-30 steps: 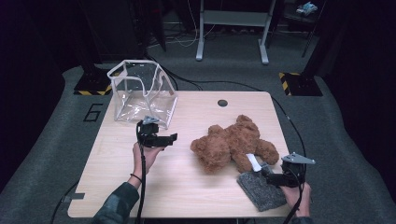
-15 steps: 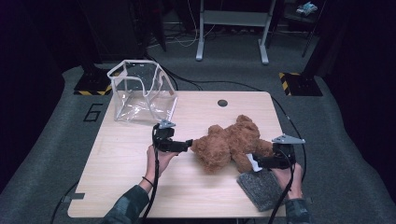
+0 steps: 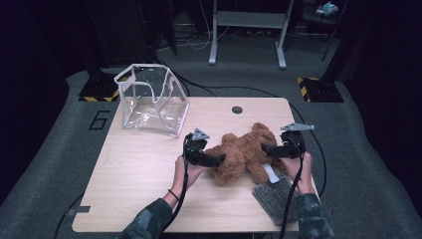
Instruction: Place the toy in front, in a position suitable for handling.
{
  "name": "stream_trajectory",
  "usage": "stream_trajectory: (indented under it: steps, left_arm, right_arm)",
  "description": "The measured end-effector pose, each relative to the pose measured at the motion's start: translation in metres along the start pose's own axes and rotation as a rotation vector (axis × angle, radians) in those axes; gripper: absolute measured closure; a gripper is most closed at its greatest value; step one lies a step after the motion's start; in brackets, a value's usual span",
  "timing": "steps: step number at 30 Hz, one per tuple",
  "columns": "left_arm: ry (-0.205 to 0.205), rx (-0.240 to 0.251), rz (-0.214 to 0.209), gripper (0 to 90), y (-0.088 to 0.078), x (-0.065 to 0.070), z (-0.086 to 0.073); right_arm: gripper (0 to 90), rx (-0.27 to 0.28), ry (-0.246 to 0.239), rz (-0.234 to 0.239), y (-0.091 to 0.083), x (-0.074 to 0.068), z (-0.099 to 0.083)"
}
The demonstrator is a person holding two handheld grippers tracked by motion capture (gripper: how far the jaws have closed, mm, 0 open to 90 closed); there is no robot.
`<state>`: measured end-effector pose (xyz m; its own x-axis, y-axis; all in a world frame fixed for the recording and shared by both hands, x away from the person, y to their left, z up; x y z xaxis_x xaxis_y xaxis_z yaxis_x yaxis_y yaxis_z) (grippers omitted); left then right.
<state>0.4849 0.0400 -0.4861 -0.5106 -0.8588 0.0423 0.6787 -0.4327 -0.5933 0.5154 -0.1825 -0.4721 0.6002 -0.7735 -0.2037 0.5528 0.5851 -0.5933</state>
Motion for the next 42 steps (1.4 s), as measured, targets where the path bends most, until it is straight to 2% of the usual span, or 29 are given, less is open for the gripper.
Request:
stream_trajectory:
  steps: [3, 7, 9, 11, 12, 13, 14, 15, 17, 18, 21, 22, 25, 26, 27, 28, 31, 33, 37, 38, 39, 42]
  left_arm:
    - [0.008, -0.007, -0.002, 9.3, 0.003, 0.005, -0.001]
    - [0.033, -0.014, -0.004, 12.1, 0.008, 0.012, -0.003]
    - [0.031, -0.010, -0.012, 14.1, 0.010, 0.013, -0.004]
    - [0.023, -0.013, -0.028, 20.2, 0.010, 0.015, -0.006]
    - [0.036, -0.009, -0.035, 26.6, 0.010, 0.016, -0.007]
    - [0.036, -0.009, -0.035, 29.0, 0.010, 0.016, -0.007]
    - [0.032, 0.000, -0.029, 33.0, 0.011, 0.016, -0.008]
    - [0.032, 0.000, -0.029, 35.1, 0.011, 0.016, -0.008]
    - [0.041, -0.002, -0.021, 37.5, 0.012, 0.015, -0.010]
    - [0.042, -0.005, -0.021, 44.1, 0.014, 0.015, -0.012]
    - [0.054, -0.007, -0.018, 54.5, 0.016, 0.013, -0.014]
    - [0.035, 0.000, -0.031, 58.0, 0.017, 0.012, -0.015]
    - [0.020, 0.014, -0.031, 64.4, 0.016, 0.011, -0.014]
    - [0.013, 0.026, -0.037, 66.3, 0.015, 0.010, -0.013]
    - [0.013, 0.026, -0.037, 67.3, 0.015, 0.010, -0.013]
    - [-0.009, 0.032, -0.052, 68.5, 0.012, 0.009, -0.012]
    - [-0.009, 0.031, -0.057, 69.9, 0.009, 0.005, -0.010]
    - [-0.026, 0.039, -0.060, 71.0, 0.007, 0.002, -0.007]
    - [-0.033, 0.034, -0.061, 72.3, 0.005, -0.008, -0.004]
    - [-0.040, 0.033, -0.070, 72.6, 0.003, -0.017, -0.002]
    - [-0.040, 0.033, -0.070, 72.7, 0.003, -0.017, -0.002]
    - [-0.046, 0.020, -0.073, 72.8, -0.004, -0.032, 0.001]
  right_arm:
    - [6.7, 0.001, 0.003, -0.007, 0.004, 0.005, 0.005]
    - [15.7, 0.012, 0.018, -0.017, 0.013, 0.013, 0.017]
    - [25.8, -0.009, 0.021, -0.019, 0.018, 0.016, 0.017]
    - [34.2, -0.024, 0.020, -0.012, 0.024, 0.018, 0.015]
    - [40.5, -0.027, 0.023, -0.002, 0.026, 0.017, 0.015]
    - [40.5, -0.027, 0.023, -0.002, 0.026, 0.017, 0.015]
    - [52.2, -0.033, 0.017, 0.012, 0.031, 0.014, 0.013]
    - [52.2, -0.033, 0.017, 0.012, 0.031, 0.014, 0.013]
    - [60.8, -0.036, 0.014, 0.009, 0.035, 0.011, 0.010]
    - [68.5, -0.033, 0.010, 0.013, 0.037, 0.011, 0.008]
    - [76.9, -0.021, 0.024, 0.026, 0.037, 0.012, 0.005]
    - [79.4, -0.020, 0.028, 0.024, 0.038, 0.011, 0.005]
    - [82.5, -0.007, 0.011, 0.010, 0.037, 0.009, 0.006]
    - [83.8, 0.010, -0.008, 0.002, 0.035, 0.008, 0.010]
    - [83.8, 0.010, -0.008, 0.002, 0.035, 0.008, 0.010]
    - [84.4, 0.023, -0.013, 0.000, 0.033, 0.006, 0.013]
    - [84.8, 0.038, -0.028, -0.004, 0.029, 0.003, 0.019]
    - [84.9, 0.045, -0.035, -0.006, 0.026, 0.000, 0.024]
    - [85.2, 0.056, -0.048, -0.001, 0.023, -0.006, 0.031]
    - [85.3, 0.053, -0.052, 0.001, 0.023, -0.012, 0.036]
    - [85.3, 0.053, -0.052, 0.001, 0.023, -0.012, 0.036]
    - [85.5, 0.047, -0.069, 0.007, 0.025, -0.023, 0.042]
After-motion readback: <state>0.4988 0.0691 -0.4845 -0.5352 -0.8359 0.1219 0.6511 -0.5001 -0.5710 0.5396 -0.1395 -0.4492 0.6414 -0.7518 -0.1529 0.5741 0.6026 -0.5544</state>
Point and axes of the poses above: each handheld gripper's, and its own axes: y roughly forward along the jaws, z roughly out of its top, x roughly to its right, the point moved 9 cm from there along y, roughly forward along the jaws, and after that the axes turned 14 degrees about z, right-handed, at the moved point
